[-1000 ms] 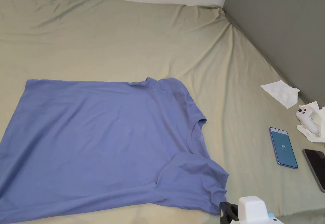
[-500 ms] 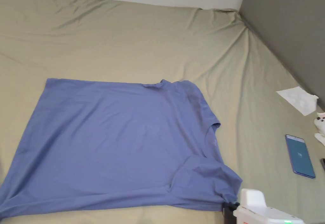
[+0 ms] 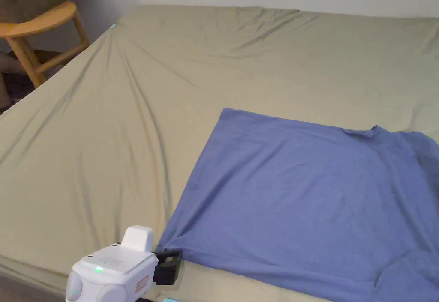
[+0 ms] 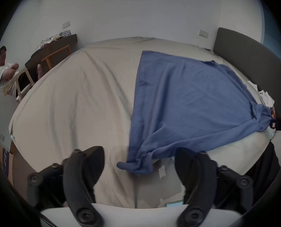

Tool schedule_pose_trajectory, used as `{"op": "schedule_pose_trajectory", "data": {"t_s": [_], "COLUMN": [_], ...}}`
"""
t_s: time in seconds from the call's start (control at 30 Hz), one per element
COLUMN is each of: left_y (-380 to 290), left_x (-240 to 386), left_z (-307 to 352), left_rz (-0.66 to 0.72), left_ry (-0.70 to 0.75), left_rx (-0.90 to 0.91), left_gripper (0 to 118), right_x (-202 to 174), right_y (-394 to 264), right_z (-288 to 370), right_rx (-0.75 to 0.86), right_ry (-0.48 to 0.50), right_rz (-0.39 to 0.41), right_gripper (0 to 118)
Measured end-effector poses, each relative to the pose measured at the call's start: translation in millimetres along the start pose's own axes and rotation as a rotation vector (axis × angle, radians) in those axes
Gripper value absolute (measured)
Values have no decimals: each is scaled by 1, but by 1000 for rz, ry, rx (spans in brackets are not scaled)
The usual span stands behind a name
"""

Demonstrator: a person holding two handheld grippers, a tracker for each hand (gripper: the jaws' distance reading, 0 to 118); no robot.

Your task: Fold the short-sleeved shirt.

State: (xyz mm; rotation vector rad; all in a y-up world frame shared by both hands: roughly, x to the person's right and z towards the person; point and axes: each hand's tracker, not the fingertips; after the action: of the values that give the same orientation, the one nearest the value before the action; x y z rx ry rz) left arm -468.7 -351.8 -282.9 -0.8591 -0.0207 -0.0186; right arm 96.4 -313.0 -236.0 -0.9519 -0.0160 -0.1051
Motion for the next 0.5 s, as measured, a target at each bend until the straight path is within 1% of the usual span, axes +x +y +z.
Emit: {"op": "schedule_pose_trajectory", "data": {"t_s": [0.03,0.07,0.1,0.13,0.17,0.27,0.43,0.5], "left_y": [-1,-2,-4,-4,-5,-1,11,24], "left_x": [-1,-2,-2,-3,-2,2,1,4], "left_z": [-4,-5,-4,-3,-1,4,6,12], "left_rz": [-6,2,12,39,51,24,34,-6], "left_ry": [-15,-21,-21,-51,-67,-46,-67,-60], "left_rx": [-32,-52,-46,-46,-44,-39,-40,0], "left_gripper": [72,53,36,26,21,11,9,9], "right_x": [0,0,-1,-1,-4,-7,-10,-10], "right_y": [0,0,0,0,1,3,16,27], "right_z": [0,1,2,4,7,11,15,16], "right_rx": [-1,-5,-7,-4,-3,-3,17,35], "right_ry": [0,-3,-3,-1,0,-6,-2,-7], "right_rz": [1,0,-1,-2,-1,4,22,42], "right_gripper": [9,9,9,9,9,9,9,9]}}
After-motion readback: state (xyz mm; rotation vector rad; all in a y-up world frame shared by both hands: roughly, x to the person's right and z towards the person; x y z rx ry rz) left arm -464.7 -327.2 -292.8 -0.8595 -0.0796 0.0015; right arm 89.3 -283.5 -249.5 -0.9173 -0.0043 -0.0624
